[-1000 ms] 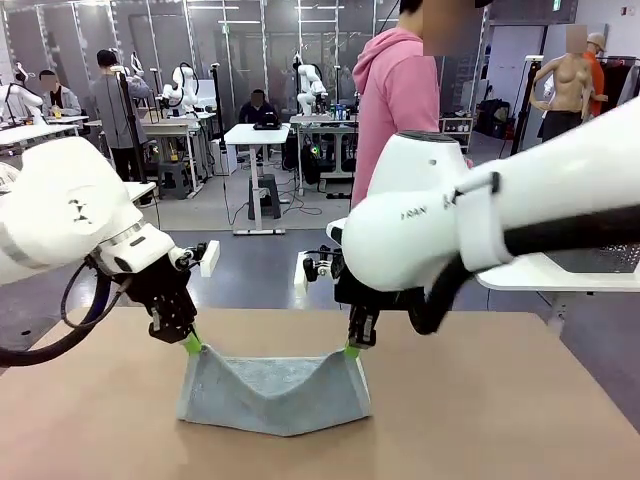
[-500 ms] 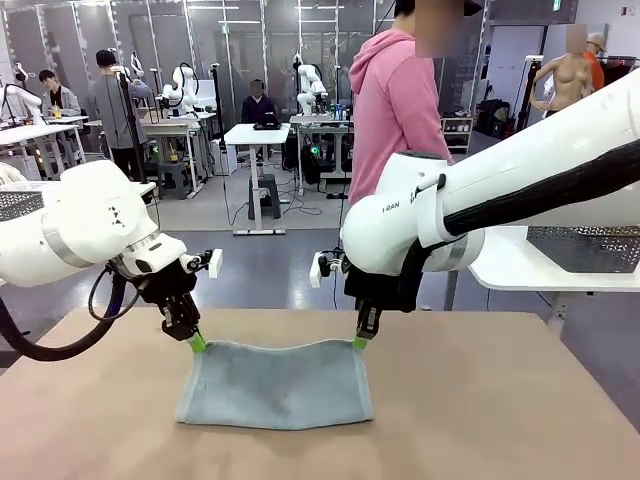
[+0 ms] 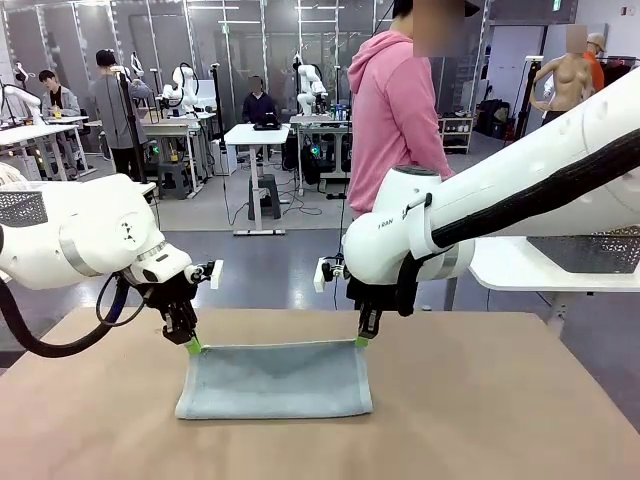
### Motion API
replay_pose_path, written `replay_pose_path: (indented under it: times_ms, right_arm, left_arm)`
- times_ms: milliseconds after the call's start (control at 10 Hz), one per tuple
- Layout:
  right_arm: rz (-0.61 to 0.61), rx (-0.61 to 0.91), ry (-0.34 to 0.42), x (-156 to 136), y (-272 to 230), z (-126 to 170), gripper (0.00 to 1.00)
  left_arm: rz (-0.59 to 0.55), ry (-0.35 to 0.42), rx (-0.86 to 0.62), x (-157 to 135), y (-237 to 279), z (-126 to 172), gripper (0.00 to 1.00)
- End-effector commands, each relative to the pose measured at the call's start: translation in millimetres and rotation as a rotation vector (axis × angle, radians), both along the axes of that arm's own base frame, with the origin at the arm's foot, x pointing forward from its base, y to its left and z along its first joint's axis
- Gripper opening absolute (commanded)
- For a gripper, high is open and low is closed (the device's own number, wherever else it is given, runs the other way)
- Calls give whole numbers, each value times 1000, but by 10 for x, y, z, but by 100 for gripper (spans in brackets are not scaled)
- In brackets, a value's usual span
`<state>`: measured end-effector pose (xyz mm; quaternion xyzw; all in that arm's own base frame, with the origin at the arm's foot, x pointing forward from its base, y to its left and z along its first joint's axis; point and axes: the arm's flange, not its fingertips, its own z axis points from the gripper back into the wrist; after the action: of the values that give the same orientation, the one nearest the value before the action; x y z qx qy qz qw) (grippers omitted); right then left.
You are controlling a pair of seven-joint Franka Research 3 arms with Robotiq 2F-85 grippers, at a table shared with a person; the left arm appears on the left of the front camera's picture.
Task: Fold the towels and place them in the basket.
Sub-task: When a person lays out a Towel with hook on the table, fold it in half twice.
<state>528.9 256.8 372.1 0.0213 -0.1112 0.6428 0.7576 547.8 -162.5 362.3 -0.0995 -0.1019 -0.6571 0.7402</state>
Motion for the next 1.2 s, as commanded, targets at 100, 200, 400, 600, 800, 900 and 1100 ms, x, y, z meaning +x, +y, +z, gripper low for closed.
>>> replay_pose_path:
  times_ms: [100,200,400,600,800,900,1100]
  right_arm:
    - [11,-5,-30,147,57,-117,5]
    - [4,-6,-31,173,52,-124,5]
    - [0,-1,-29,192,54,-128,5]
    - [-26,20,-51,209,47,-143,39]
    - [-48,18,-89,202,65,-104,74]
    - [-45,4,-100,195,62,-78,43]
    - [-50,9,-105,174,41,-50,77]
  left_arm:
    - [21,-42,12,163,-64,-68,7]
    - [27,-45,23,182,-72,-99,7]
    - [24,-62,35,196,-92,-136,7]
    - [39,-81,32,194,-91,-140,54]
    - [59,-109,21,163,-89,-85,99]
    - [57,-129,12,126,-61,-34,100]
    - [62,-134,0,51,5,-8,100]
